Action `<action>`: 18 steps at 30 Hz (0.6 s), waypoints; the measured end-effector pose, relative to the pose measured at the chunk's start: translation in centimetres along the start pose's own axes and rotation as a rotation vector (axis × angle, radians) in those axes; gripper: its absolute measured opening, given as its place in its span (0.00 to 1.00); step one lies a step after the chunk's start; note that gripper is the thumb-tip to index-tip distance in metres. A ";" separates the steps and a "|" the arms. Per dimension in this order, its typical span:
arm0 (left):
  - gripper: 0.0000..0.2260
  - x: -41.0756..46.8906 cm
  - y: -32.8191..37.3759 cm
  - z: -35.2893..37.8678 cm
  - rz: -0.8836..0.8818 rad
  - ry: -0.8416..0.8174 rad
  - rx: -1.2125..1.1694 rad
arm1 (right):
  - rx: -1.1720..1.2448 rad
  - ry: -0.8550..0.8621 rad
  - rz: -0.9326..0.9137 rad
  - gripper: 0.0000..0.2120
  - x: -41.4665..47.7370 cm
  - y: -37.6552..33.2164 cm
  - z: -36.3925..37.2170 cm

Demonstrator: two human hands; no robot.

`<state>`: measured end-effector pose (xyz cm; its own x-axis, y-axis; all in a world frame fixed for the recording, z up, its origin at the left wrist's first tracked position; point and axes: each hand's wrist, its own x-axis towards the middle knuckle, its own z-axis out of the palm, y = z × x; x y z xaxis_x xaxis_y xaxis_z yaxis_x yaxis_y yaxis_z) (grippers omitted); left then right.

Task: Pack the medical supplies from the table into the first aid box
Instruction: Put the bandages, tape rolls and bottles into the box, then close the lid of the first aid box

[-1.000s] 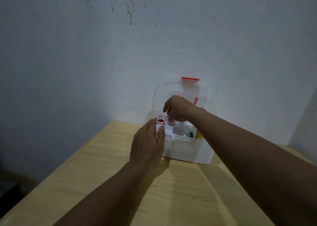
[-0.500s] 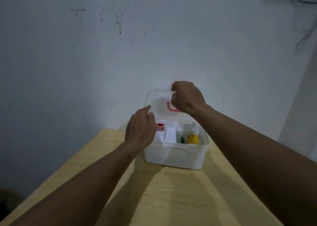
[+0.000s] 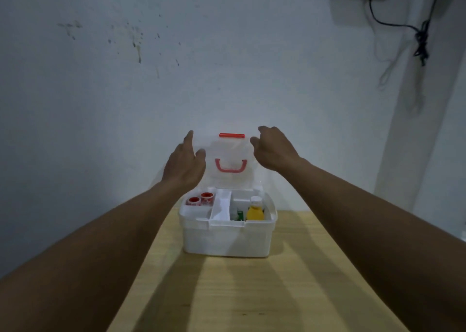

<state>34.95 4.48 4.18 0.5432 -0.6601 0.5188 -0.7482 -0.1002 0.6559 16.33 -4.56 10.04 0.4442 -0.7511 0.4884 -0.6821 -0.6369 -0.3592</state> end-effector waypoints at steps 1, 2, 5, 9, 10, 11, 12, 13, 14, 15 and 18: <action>0.24 -0.4 0.3 -0.2 -0.006 0.034 0.004 | -0.003 0.007 -0.004 0.20 -0.3 0.0 -0.3; 0.24 -0.8 0.5 -0.5 -0.007 0.057 0.010 | -0.006 0.007 -0.011 0.19 -0.7 0.0 -0.6; 0.22 -2.4 1.0 -1.6 0.022 0.103 0.005 | -0.039 -0.050 -0.061 0.17 -2.5 0.0 -1.4; 0.19 -4.9 1.5 -3.1 0.049 0.150 -0.050 | 0.009 -0.095 -0.074 0.19 -5.0 0.3 -2.8; 0.19 -5.5 1.6 -3.3 0.043 0.150 -0.060 | 0.017 -0.121 -0.073 0.20 -5.5 0.4 -3.0; 0.18 -6.4 1.7 -3.6 0.036 0.147 -0.068 | 0.006 -0.150 -0.075 0.20 -6.3 0.6 -3.2; 0.17 -7.2 1.6 -3.7 0.030 0.144 -0.075 | -0.009 -0.173 -0.079 0.21 -6.9 0.8 -3.3; 0.16 -7.9 1.5 -3.8 0.025 0.139 -0.082 | -0.019 -0.189 -0.081 0.22 -7.6 0.9 -3.3; 0.13 -8.5 1.1 -3.8 0.021 0.133 -0.087 | -0.027 -0.202 -0.083 0.23 -8.4 1.0 -3.3; 0.11 -9.2 0.7 -3.8 0.018 0.120 -0.088 | -0.040 -0.220 -0.088 0.23 -9.1 1.0 -3.2; 0.14 -10.8 -0.4 -3.9 0.014 0.054 -0.056 | -0.086 -0.291 -0.083 0.23 -10.8 1.2 -2.2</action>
<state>30.83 14.55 0.45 0.5539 -0.6198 0.5559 -0.7340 -0.0483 0.6774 9.45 3.22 6.12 0.6392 -0.7236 0.2605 -0.6781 -0.6901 -0.2529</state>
